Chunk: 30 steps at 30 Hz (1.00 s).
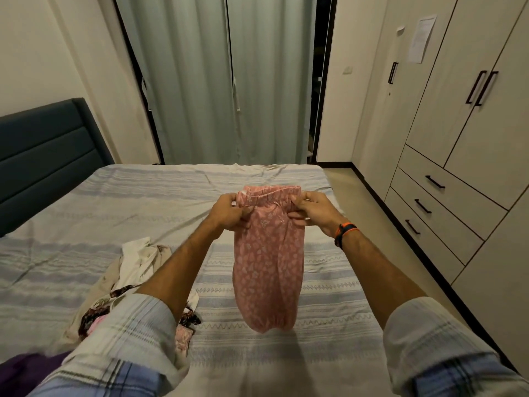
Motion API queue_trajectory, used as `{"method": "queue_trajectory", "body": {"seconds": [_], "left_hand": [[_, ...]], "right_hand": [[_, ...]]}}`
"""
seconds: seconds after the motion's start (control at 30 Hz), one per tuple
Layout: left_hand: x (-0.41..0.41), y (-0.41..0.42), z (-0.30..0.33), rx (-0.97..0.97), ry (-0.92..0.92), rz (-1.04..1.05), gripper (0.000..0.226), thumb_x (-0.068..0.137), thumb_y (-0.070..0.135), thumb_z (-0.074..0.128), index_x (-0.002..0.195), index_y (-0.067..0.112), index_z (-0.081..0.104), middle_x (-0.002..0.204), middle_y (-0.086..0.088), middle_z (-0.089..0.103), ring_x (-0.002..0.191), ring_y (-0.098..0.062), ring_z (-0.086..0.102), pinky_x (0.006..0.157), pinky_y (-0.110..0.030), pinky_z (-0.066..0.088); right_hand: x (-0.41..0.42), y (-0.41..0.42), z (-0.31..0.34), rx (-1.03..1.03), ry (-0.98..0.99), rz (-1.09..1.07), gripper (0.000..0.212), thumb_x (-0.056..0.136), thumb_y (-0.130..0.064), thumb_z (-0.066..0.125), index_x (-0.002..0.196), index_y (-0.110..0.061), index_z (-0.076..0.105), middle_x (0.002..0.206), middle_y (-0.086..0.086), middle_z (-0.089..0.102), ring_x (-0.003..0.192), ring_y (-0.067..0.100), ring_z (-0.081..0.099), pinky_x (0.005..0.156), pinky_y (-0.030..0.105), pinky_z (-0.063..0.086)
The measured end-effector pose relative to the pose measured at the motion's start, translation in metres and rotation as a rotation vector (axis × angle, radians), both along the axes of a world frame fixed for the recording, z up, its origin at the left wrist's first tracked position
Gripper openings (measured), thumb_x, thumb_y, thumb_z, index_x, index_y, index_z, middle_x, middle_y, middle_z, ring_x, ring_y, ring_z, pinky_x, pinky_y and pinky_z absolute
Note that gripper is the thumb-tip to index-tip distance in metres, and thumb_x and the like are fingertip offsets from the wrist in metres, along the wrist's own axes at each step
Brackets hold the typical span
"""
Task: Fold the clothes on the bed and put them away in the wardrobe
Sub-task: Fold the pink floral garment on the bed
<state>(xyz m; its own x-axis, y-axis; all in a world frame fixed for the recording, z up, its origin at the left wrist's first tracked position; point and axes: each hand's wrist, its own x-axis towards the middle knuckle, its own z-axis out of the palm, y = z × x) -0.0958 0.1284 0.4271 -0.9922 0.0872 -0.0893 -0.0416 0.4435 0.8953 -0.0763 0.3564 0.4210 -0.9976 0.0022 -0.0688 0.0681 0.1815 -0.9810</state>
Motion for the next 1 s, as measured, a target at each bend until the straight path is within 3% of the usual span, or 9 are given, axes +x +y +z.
{"method": "queue_trajectory", "body": {"seconds": [0.1,0.2,0.3,0.43,0.57,0.7,0.83,0.93,1.0], "left_hand": [[0.004,-0.001,-0.001,0.022,-0.054,-0.044,0.030,0.095,0.022,0.062,0.123,0.012,0.057,0.093,-0.009,0.072,0.072,-0.025,0.073,0.070,-0.038,0.062],[0.008,-0.007,0.004,0.000,-0.164,-0.155,0.030,0.093,0.026,0.065,0.118,0.009,0.060,0.096,-0.012,0.075,0.078,-0.027,0.075,0.063,-0.031,0.062],[0.009,-0.013,0.005,-0.055,-0.269,-0.256,0.030,0.091,0.028,0.067,0.109,0.004,0.066,0.096,-0.014,0.075,0.084,-0.028,0.074,0.054,-0.024,0.058],[0.004,-0.016,-0.001,-0.065,-0.327,-0.271,0.027,0.090,0.027,0.068,0.100,0.002,0.067,0.093,-0.013,0.075,0.080,-0.024,0.074,0.048,-0.020,0.052],[-0.008,-0.015,-0.009,-0.062,-0.373,-0.256,0.030,0.090,0.026,0.068,0.105,0.000,0.065,0.094,-0.015,0.074,0.077,-0.020,0.073,0.048,-0.019,0.053],[-0.024,-0.006,-0.027,-0.008,-0.372,-0.165,0.027,0.092,0.016,0.066,0.109,-0.006,0.062,0.095,-0.021,0.073,0.072,-0.022,0.073,0.062,-0.027,0.060],[-0.043,0.008,-0.053,0.028,-0.231,-0.050,0.022,0.095,0.008,0.061,0.114,-0.003,0.061,0.093,-0.019,0.069,0.075,-0.026,0.070,0.073,-0.043,0.062],[-0.065,0.012,-0.058,0.039,-0.113,0.017,0.029,0.086,0.021,0.067,0.112,0.008,0.066,0.105,-0.010,0.070,0.096,-0.027,0.068,0.090,-0.049,0.056],[-0.086,0.013,-0.055,0.051,-0.038,0.040,0.036,0.080,0.029,0.067,0.113,0.016,0.067,0.107,-0.003,0.071,0.100,-0.024,0.066,0.094,-0.048,0.054]], "right_hand": [[0.002,0.005,-0.001,0.009,-0.038,0.031,0.034,0.098,-0.033,0.058,0.107,-0.001,0.062,0.109,0.018,0.072,0.079,0.017,0.073,0.067,0.028,0.060],[0.005,0.013,-0.002,0.012,-0.109,0.058,0.046,0.095,-0.034,0.063,0.113,0.009,0.062,0.109,0.021,0.071,0.086,0.025,0.075,0.076,0.036,0.062],[0.009,0.022,-0.002,0.014,-0.178,0.125,0.033,0.092,-0.032,0.068,0.103,0.000,0.063,0.109,0.024,0.071,0.089,0.029,0.075,0.088,0.045,0.059],[0.007,0.028,-0.004,0.042,-0.238,0.197,0.035,0.091,-0.031,0.069,0.107,0.000,0.062,0.106,0.025,0.071,0.092,0.032,0.074,0.085,0.043,0.060],[-0.001,0.027,-0.009,0.038,-0.261,0.212,0.029,0.093,-0.029,0.067,0.100,-0.002,0.061,0.096,0.018,0.072,0.091,0.032,0.074,0.080,0.040,0.061],[-0.019,0.022,-0.028,0.052,-0.276,0.152,0.029,0.095,-0.030,0.065,0.100,-0.002,0.060,0.105,0.020,0.072,0.091,0.029,0.074,0.083,0.042,0.061],[-0.043,0.010,-0.046,0.055,-0.247,0.027,0.024,0.099,-0.027,0.059,0.084,-0.009,0.056,0.113,0.015,0.070,0.101,0.028,0.070,0.087,0.044,0.058],[-0.066,0.007,-0.046,0.035,-0.186,-0.020,0.025,0.099,-0.028,0.058,0.080,-0.015,0.049,0.108,0.023,0.070,0.092,0.029,0.065,0.072,0.040,0.052],[-0.083,0.010,-0.038,0.025,-0.117,-0.028,0.023,0.100,-0.026,0.057,0.082,-0.013,0.051,0.098,0.026,0.064,0.086,0.027,0.056,0.070,0.039,0.047]]}}
